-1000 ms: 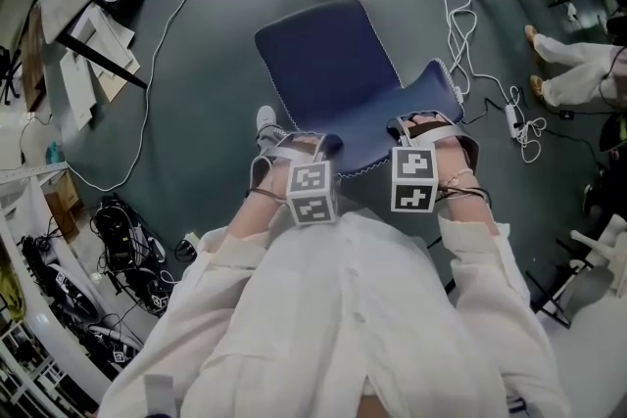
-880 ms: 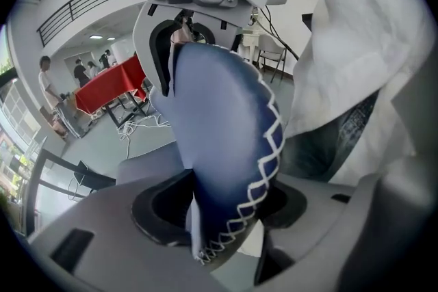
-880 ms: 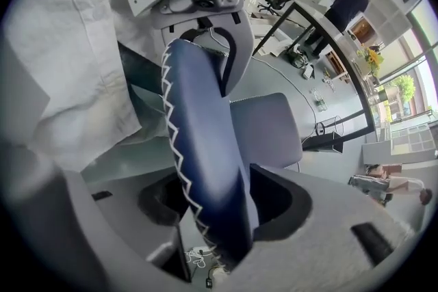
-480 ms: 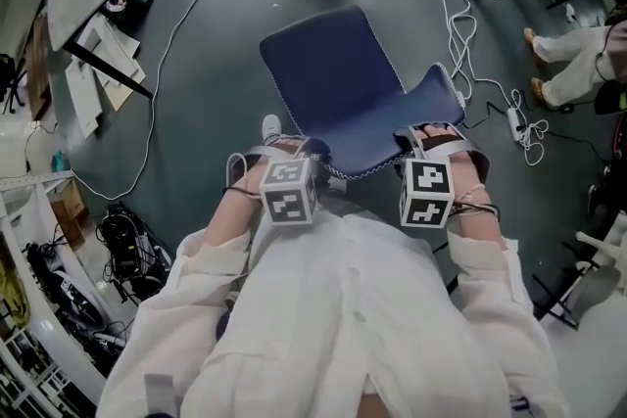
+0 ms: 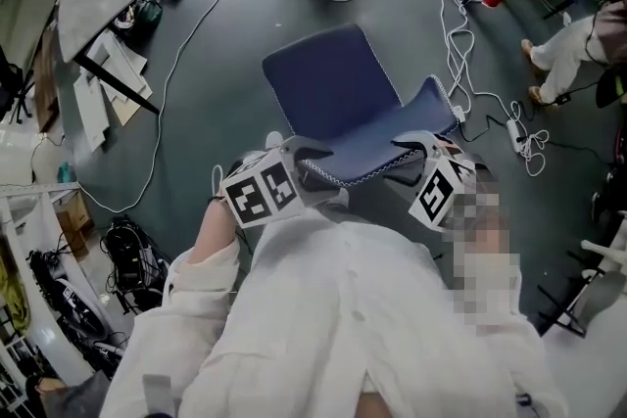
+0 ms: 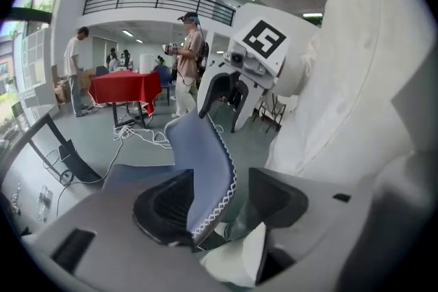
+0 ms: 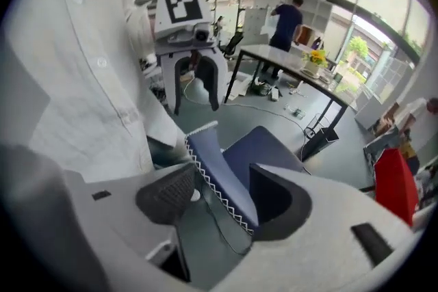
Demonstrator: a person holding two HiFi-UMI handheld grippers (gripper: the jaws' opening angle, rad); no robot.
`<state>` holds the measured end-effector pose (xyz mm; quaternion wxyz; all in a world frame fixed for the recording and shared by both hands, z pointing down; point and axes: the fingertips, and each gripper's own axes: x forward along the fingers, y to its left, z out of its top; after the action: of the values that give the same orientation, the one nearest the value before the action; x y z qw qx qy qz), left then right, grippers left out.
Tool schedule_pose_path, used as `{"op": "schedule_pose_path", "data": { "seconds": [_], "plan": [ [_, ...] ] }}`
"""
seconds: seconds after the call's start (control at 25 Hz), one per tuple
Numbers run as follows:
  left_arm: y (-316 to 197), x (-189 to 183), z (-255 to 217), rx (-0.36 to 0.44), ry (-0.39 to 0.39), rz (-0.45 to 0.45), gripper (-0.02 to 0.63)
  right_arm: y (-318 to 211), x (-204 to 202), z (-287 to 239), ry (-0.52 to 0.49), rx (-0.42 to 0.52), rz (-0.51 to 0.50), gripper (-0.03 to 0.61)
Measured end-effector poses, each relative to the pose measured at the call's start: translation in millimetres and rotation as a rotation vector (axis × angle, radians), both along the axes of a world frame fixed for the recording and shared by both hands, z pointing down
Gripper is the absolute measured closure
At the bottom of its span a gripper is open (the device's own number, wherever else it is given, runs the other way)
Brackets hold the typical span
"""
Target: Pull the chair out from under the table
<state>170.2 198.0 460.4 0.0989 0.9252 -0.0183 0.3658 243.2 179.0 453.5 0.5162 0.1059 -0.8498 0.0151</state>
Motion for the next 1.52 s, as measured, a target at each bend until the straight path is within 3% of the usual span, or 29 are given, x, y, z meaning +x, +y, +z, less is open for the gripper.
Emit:
{"op": "schedule_pose_path", "data": {
  "seconds": [0.16, 0.36, 0.52, 0.6, 0.76, 0.88, 0.96, 1.12, 1.28, 1.52],
  "plan": [
    [-11, 13, -39, -0.008, 0.151, -0.109, 0.357, -9, 0, -41, -0.262, 0.016, 0.155, 0.353],
    [-17, 24, -93, 0.031, 0.347, -0.219, 0.365, -13, -11, -100, -0.539, 0.097, 0.195, 0.353],
    [-28, 28, -140, 0.082, 0.534, -0.315, 0.39, -29, -1, -153, -0.821, 0.195, 0.318, 0.364],
    [-34, 26, -158, 0.123, 0.576, -0.367, 0.402, -30, 3, -171, -0.903, 0.219, 0.352, 0.387],
    [-52, 22, -176, 0.189, 0.557, -0.487, 0.464, -28, -2, -202, -0.977, 0.326, 0.363, 0.456],
    [-58, 21, -191, 0.231, 0.596, -0.551, 0.501, -34, -2, -221, -1.035, 0.437, 0.434, 0.516],
    [-61, 21, -199, 0.28, 0.619, -0.604, 0.522, -36, -3, -227, -1.067, 0.463, 0.459, 0.531],
    [-61, 26, -206, 0.31, 0.613, -0.666, 0.58, -31, -10, -233, -1.096, 0.47, 0.46, 0.574],
    [-60, 34, -198, 0.288, 0.614, -0.632, 0.592, -30, -9, -229, -1.097, 0.465, 0.502, 0.575],
    [-62, 36, -190, 0.236, 0.583, -0.666, 0.595, -37, -7, -209, -1.025, 0.419, 0.587, 0.575]
  ]
}}
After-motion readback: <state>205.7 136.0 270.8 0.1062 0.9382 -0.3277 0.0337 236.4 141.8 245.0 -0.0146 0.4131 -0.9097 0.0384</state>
